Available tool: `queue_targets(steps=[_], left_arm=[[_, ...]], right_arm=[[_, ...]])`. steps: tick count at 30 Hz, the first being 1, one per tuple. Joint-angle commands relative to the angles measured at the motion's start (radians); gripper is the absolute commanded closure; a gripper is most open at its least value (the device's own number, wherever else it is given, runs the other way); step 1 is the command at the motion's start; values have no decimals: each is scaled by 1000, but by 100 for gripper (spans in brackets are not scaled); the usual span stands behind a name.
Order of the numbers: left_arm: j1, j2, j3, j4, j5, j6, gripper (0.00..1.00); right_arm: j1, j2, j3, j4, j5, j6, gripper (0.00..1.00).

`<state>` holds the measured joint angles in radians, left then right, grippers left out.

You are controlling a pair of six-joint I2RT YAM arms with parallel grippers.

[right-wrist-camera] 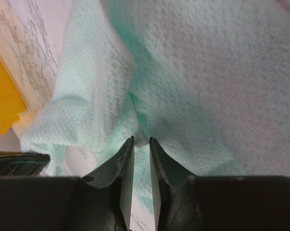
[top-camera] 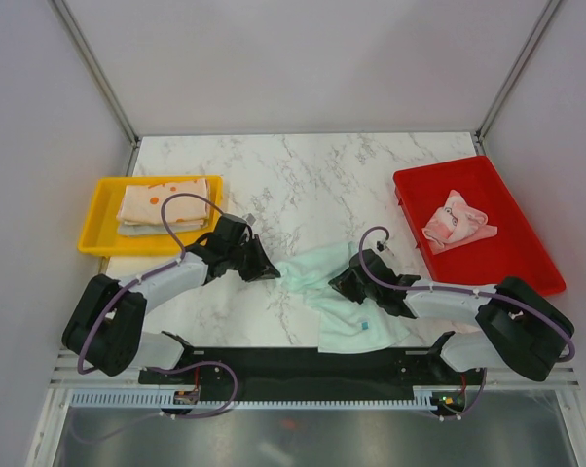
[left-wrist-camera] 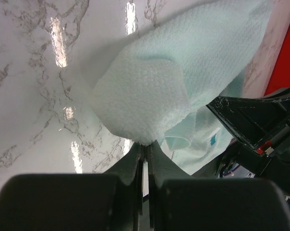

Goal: Fold and stack the towels
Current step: Flatten out the crumpled towel

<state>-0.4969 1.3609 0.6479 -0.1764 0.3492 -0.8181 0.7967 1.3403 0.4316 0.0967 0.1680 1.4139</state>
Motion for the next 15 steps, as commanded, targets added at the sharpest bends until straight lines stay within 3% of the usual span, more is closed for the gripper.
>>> queue_targets(steps=[1, 10, 12, 15], left_arm=[[3, 12, 1, 29, -1, 19, 98], [3, 10, 6, 26, 4, 22, 98], [3, 10, 6, 26, 1, 23, 98], [3, 15, 7, 26, -1, 25, 98]], right_arm=[[6, 3, 9, 32, 24, 8, 72], [7, 59, 22, 74, 11, 14, 70], [7, 66, 25, 86, 10, 14, 73], [9, 53, 24, 92, 18, 13, 87]])
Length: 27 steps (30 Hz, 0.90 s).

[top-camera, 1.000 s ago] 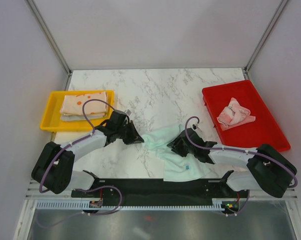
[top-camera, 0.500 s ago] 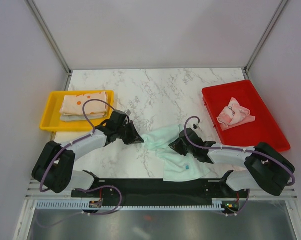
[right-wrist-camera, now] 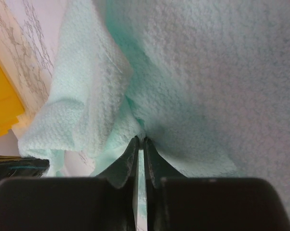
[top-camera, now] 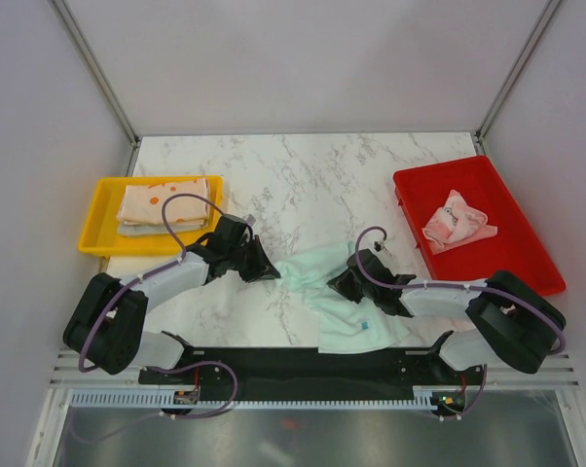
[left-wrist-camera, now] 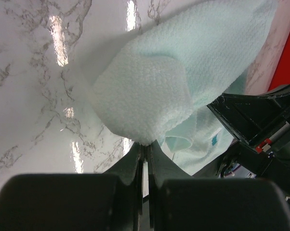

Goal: Fold and stack the towels
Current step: Flatten out the crumpled towel

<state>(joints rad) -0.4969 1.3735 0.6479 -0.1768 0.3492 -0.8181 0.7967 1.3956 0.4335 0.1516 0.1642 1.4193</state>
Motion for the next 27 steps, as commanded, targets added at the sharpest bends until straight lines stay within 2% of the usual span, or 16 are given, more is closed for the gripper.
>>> queue_targets(steps=[1, 4, 9, 10, 11, 18, 21, 23, 24, 27], left_arm=[[3, 4, 7, 26, -3, 27, 98], [3, 7, 9, 26, -3, 28, 98], [3, 7, 16, 23, -1, 33, 98], [3, 7, 16, 25, -3, 33, 98], [3, 6, 19, 22, -1, 34, 98], [3, -7, 38, -1, -12, 60, 98], [3, -5, 45, -4, -7, 65, 98], [3, -4, 48, -3, -6, 62, 98], [3, -2, 45, -3, -4, 62, 98], [1, -2, 45, -3, -6, 62, 98]], right_arm=[[9, -9, 17, 37, 26, 6, 92], [9, -39, 16, 19, 34, 4, 96], [9, -87, 16, -24, 60, -11, 94], [9, -98, 16, -32, 63, -17, 99], [9, -102, 16, -46, 69, -22, 100], [7, -135, 51, -102, 98, -109, 100], [9, -121, 62, -119, 84, -120, 89], [7, -113, 62, -115, 86, -122, 87], [9, -106, 62, -106, 84, -128, 100], [9, -98, 68, -75, 90, -148, 100]])
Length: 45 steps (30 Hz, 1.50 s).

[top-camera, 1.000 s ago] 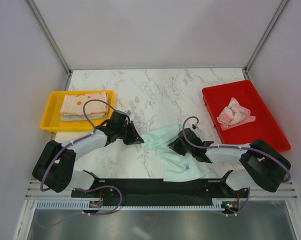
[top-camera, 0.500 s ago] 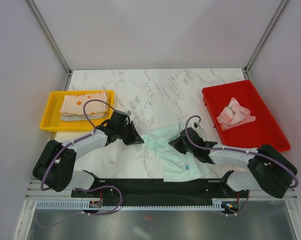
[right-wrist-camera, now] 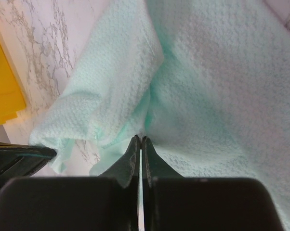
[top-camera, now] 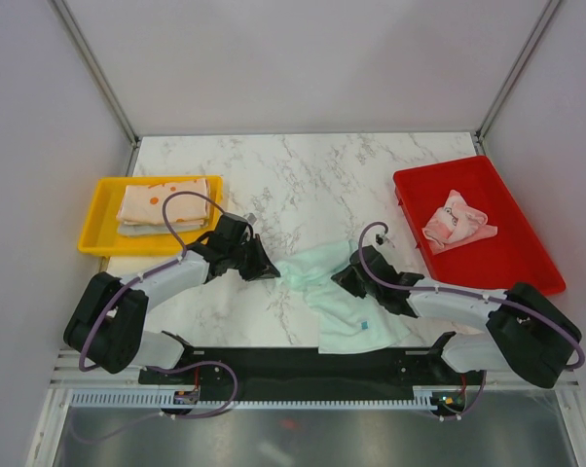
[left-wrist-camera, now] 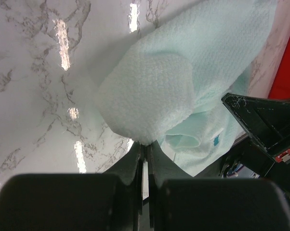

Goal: Fold and stack the towels
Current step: Flatten out the crumpled towel

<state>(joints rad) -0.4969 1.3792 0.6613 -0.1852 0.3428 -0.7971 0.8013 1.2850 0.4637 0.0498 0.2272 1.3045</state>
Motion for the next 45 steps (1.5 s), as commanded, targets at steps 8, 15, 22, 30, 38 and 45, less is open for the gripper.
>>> queue_targets(steps=[8, 15, 22, 30, 38, 45], left_arm=[[3, -5, 31, 6, 1, 41, 98], [1, -3, 29, 7, -2, 42, 98], [3, -5, 27, 10, -2, 41, 98], [1, -8, 29, 15, 15, 42, 98], [1, 27, 63, -2, 47, 104, 69], [1, -28, -28, -60, -63, 112, 46]], right_arm=[[4, 69, 105, 8, 9, -91, 83], [3, 82, 118, 2, 11, -102, 79], [3, 106, 116, 4, 0, -87, 80], [3, 90, 127, 36, 34, -143, 100], [3, -96, 93, -103, 80, -157, 100], [9, -85, 61, -59, 21, -114, 100]])
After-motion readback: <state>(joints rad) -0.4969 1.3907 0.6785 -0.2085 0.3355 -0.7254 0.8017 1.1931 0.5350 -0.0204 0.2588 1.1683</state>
